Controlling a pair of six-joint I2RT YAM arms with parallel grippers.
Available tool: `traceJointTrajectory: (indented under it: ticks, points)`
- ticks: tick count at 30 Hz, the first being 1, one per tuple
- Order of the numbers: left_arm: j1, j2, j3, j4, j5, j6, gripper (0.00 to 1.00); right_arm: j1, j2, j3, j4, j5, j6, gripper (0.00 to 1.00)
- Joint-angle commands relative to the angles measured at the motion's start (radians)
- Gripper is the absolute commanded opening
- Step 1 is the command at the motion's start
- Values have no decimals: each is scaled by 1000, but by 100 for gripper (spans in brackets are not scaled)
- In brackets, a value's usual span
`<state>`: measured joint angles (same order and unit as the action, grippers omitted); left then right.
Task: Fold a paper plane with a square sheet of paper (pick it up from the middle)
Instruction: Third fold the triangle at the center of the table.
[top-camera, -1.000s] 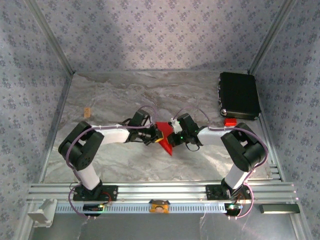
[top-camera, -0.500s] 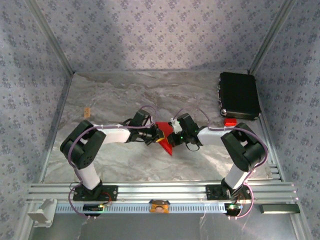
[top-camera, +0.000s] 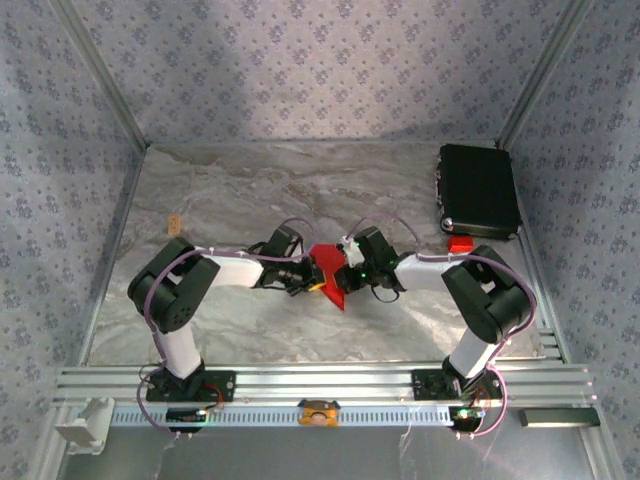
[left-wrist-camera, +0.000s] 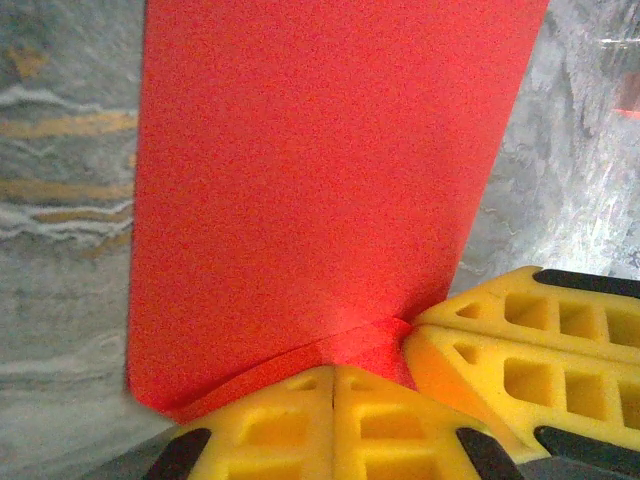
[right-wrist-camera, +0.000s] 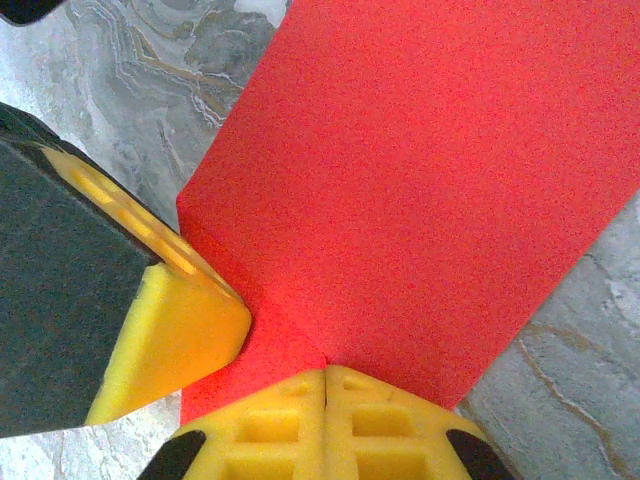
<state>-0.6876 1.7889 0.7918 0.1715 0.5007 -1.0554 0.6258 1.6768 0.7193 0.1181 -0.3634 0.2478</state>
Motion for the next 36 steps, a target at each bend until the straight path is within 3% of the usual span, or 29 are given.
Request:
traceJointTrajectory:
  ticks: [1, 7, 15, 19, 22, 25, 31, 36]
  points:
    - [-3, 21, -9, -17, -26, 26, 0, -6, 21, 5, -41, 16, 16, 0]
    - [-4, 26, -2, -30, -32, 36, 0, -6, 10, 18, -54, 0, 33, 0]
    - [-4, 32, 4, -32, -35, 35, 0, -84, -120, 53, -186, -51, 110, 29]
    - [-4, 32, 4, -30, -39, 32, 0, -113, -176, 42, -217, -118, 133, 36]
    - [-4, 29, 3, -27, -42, 29, 0, -91, -188, 38, -205, -224, 164, 34]
    - [-3, 27, 3, -28, -44, 26, 0, -23, -157, 73, -249, -270, 175, 24]
    - [-4, 23, -1, -23, -47, 25, 0, 81, -79, 157, -379, -143, 147, 6]
    - [-3, 26, -1, -22, -46, 25, 0, 98, -4, 196, -411, -113, 146, 2]
